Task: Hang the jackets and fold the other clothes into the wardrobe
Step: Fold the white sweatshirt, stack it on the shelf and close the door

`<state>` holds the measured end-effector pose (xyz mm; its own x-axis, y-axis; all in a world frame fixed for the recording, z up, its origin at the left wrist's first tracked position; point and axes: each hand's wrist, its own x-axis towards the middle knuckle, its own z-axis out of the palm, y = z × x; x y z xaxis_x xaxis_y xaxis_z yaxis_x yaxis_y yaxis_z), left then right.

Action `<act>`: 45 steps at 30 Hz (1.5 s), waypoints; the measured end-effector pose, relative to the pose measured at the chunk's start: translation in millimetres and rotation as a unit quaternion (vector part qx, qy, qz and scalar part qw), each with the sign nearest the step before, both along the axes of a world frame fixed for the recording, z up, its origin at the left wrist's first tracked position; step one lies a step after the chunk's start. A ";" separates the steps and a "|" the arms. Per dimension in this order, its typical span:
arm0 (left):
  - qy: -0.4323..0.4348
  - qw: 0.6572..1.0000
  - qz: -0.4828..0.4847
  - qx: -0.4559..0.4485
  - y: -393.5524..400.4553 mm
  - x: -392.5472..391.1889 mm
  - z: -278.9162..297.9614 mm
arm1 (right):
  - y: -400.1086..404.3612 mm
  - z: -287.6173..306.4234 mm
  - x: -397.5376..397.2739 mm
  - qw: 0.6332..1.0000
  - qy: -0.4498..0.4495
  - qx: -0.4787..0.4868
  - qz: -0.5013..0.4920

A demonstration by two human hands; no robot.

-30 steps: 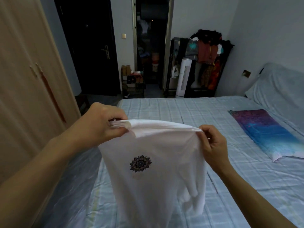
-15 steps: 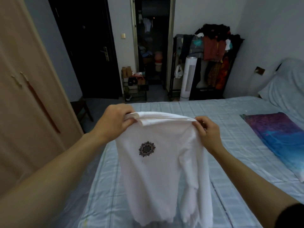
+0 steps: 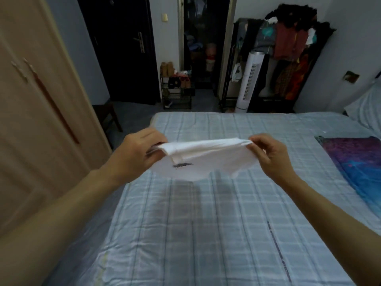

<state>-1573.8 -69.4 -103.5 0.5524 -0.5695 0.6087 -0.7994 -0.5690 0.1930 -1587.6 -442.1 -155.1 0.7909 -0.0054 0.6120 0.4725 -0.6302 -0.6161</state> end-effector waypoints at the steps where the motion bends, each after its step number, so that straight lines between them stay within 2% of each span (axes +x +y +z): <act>1: 0.010 1.000 -0.002 0.007 6.4 -13.6 -16.3 | 0.9 -14.6 -14.6 1.000 0.014 -0.022 0.015; 5: 0.053 0.998 -0.005 0.041 28.2 -82.9 -101.9 | 7.1 -92.2 -78.8 0.988 0.097 -0.084 0.091; 10: 0.219 0.974 -0.012 0.059 45.8 -202.4 -217.7 | 21.4 -204.0 -189.2 0.959 0.208 -0.130 0.142; 13: 0.284 0.955 -0.017 0.087 56.9 -264.8 -265.5 | 33.1 -261.8 -260.9 0.941 0.246 -0.170 0.160; 17: 0.285 0.951 -0.030 0.119 66.3 -321.5 -299.1 | 44.5 -297.8 -333.0 0.927 0.279 -0.206 0.142; 24: 0.230 0.952 -0.094 0.180 82.3 -411.1 -352.7 | 69.0 -341.2 -418.2 0.911 0.269 -0.295 0.102; 29: 0.257 0.946 -0.064 0.189 93.4 -463.6 -411.5 | 95.1 -388.5 -474.7 0.901 0.288 -0.321 0.048; 32: 0.308 0.933 -0.044 0.179 100.2 -487.4 -448.6 | 112.3 -415.8 -495.7 0.881 0.334 -0.335 0.006; 36: 0.349 0.905 -0.066 0.233 117.0 -511.7 -476.9 | 135.9 -426.6 -508.9 0.825 0.441 -0.351 -0.032; 41: 0.330 0.928 0.029 0.170 124.2 -494.3 -468.9 | 160.2 -411.0 -497.0 0.872 0.401 -0.269 -0.077; 45: 0.272 0.943 0.116 0.152 107.4 -441.6 -462.3 | 175.0 -411.9 -447.7 0.905 0.354 -0.229 -0.061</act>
